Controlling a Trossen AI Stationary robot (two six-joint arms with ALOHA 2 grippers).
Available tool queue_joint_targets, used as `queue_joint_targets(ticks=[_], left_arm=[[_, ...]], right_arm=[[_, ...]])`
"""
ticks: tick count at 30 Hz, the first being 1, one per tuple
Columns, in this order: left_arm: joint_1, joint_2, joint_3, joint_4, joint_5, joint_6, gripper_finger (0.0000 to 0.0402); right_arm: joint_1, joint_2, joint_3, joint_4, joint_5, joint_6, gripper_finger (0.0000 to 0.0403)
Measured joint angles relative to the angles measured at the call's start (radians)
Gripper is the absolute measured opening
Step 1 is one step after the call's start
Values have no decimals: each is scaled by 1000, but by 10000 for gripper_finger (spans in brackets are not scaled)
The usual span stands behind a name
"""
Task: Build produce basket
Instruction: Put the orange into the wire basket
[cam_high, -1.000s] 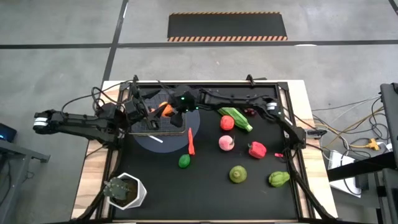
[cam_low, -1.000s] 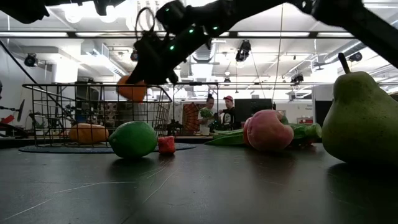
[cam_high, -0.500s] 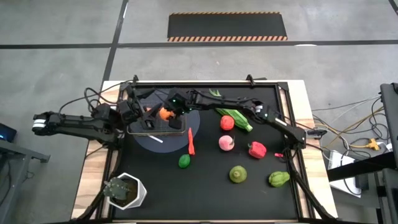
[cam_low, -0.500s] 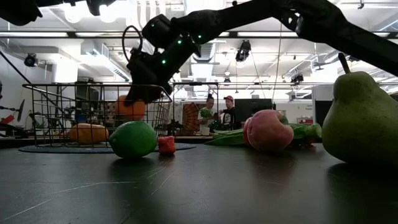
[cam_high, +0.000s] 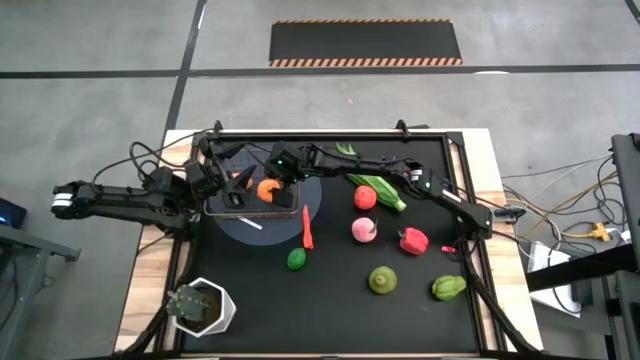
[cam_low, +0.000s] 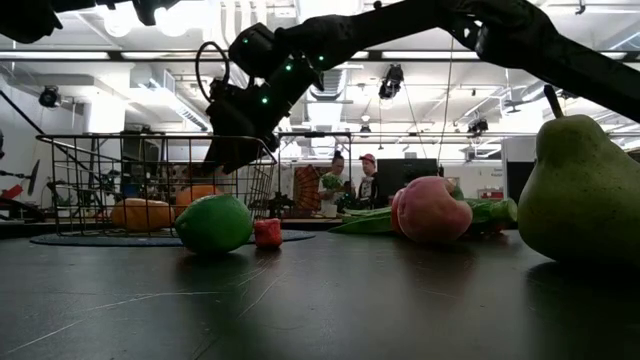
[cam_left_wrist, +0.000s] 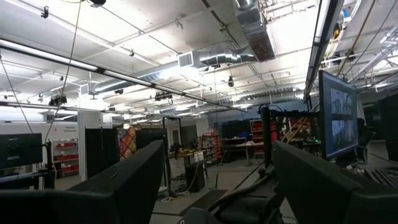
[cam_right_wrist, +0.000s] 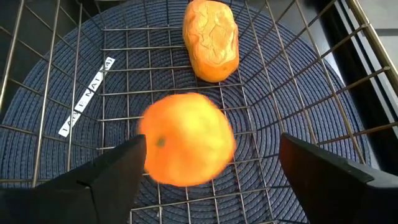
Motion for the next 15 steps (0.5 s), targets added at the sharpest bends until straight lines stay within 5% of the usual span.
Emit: queue_joint_targets(ticks=[15], left_arm=[[0,13,0,3,19,1,279]], right_arm=[[11,-106,0,-105,0,-18,327]])
